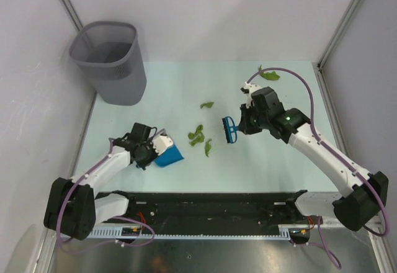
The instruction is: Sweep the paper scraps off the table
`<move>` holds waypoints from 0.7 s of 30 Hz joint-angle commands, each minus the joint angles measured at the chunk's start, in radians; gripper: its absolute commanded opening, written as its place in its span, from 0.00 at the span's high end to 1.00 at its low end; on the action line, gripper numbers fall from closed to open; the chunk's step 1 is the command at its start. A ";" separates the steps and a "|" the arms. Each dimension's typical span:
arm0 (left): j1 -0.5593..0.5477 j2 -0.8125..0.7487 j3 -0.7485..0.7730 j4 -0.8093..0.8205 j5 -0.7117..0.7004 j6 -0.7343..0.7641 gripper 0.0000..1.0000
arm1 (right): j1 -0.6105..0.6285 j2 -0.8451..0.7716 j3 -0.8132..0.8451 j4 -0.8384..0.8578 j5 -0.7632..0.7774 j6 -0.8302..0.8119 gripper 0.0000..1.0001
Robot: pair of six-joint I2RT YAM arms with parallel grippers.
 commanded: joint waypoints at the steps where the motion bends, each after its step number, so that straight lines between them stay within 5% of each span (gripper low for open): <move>1: -0.122 -0.003 0.121 -0.208 -0.125 0.009 1.00 | 0.007 0.110 0.044 -0.034 0.125 0.055 1.00; 13: -0.135 0.277 0.362 -0.253 -0.171 -0.019 1.00 | 0.004 0.390 0.178 0.164 0.125 -0.045 1.00; 21: -0.159 0.372 0.416 -0.251 -0.137 -0.014 1.00 | 0.131 0.644 0.404 0.027 0.166 -0.031 1.00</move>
